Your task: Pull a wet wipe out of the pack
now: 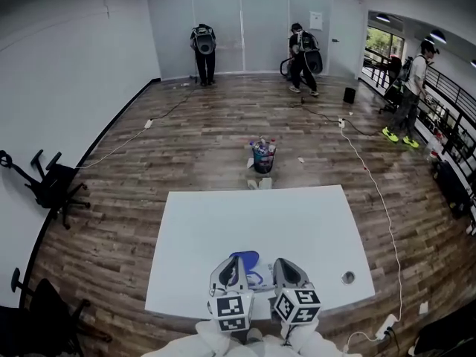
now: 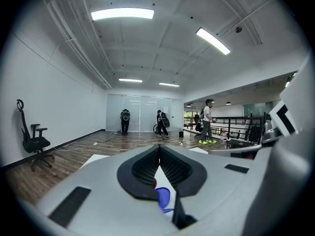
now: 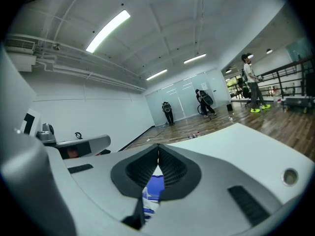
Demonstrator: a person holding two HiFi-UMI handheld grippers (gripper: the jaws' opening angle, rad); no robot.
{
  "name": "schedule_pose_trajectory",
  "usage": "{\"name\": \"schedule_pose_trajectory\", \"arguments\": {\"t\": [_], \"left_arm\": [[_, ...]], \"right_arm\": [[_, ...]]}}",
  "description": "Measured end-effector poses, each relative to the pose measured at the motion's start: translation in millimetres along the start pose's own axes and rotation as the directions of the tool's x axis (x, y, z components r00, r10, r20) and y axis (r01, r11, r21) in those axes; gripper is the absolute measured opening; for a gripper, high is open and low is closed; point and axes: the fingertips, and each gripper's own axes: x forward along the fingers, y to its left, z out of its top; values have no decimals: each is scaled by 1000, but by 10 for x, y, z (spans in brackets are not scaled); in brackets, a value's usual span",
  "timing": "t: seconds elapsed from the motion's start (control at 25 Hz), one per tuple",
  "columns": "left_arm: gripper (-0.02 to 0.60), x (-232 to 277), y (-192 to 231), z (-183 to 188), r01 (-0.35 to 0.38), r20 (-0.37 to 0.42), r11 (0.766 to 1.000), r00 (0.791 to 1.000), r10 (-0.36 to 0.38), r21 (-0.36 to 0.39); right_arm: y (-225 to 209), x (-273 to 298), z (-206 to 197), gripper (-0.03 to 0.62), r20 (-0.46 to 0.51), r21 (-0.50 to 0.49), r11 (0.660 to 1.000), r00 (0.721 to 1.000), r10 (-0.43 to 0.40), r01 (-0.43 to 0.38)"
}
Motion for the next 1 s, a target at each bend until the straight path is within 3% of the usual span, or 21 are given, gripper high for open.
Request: {"name": "schedule_pose_trajectory", "arguments": {"t": [0.6, 0.92, 1.0], "left_arm": [[12, 29, 275, -298, -45, -88, 999, 995, 42, -27], [12, -52, 414, -467, -64, -130, 997, 990, 60, -31], [12, -74, 431, -499, -68, -139, 997, 988, 63, -36]], "right_arm": [[-79, 133, -349, 9, -84, 77, 997, 996, 28, -22], [122, 135, -692, 15, -161, 44, 996, 983, 84, -78], [147, 128, -775, 43, -182, 45, 995, 979, 91, -84]]}}
